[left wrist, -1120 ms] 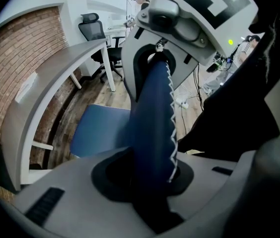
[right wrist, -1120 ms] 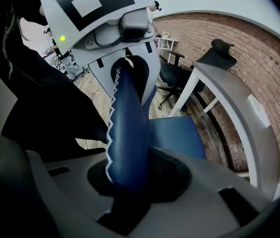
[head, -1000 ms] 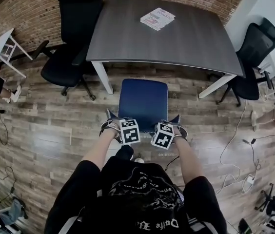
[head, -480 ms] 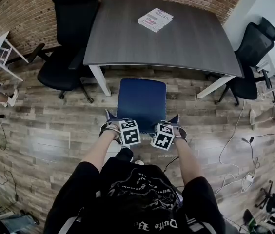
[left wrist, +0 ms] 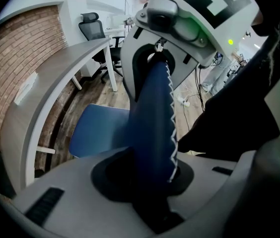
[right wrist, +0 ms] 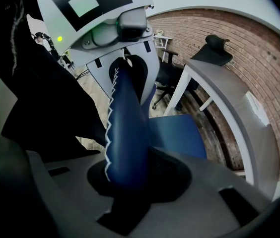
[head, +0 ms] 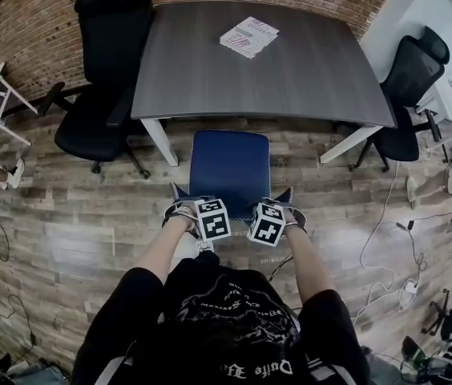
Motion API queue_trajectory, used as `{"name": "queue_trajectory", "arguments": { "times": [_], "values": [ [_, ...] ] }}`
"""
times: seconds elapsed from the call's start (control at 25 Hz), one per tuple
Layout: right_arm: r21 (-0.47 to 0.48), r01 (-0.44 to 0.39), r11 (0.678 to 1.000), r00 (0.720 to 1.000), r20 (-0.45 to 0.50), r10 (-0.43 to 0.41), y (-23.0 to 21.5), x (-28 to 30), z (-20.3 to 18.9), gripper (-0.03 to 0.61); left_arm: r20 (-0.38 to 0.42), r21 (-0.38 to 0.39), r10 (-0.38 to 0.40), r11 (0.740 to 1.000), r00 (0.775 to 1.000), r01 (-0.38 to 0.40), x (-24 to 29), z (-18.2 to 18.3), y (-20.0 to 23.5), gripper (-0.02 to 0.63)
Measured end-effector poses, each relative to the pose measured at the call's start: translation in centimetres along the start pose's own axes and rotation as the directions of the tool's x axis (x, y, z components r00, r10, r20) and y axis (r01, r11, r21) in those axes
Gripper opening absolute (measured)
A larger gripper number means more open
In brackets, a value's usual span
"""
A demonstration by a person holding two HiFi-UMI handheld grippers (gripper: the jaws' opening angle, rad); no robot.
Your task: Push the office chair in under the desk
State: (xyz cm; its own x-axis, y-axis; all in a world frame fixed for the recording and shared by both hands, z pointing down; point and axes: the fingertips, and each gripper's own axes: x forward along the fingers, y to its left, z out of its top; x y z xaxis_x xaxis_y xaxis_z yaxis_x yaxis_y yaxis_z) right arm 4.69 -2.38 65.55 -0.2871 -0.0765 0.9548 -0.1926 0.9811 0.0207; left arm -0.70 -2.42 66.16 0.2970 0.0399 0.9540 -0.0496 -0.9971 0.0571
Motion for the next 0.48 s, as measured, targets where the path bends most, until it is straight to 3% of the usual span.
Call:
{"name": "queue_trajectory", "arguments": {
  "times": [0.48],
  "values": [
    [0.012,0.009,1.0,1.0,-0.02,-0.009,-1.9,0.7,0.6,0.087,-0.013,0.022,-0.012,1.0,1.0,0.013,0.2,-0.5,1.8,0.089]
  ]
}}
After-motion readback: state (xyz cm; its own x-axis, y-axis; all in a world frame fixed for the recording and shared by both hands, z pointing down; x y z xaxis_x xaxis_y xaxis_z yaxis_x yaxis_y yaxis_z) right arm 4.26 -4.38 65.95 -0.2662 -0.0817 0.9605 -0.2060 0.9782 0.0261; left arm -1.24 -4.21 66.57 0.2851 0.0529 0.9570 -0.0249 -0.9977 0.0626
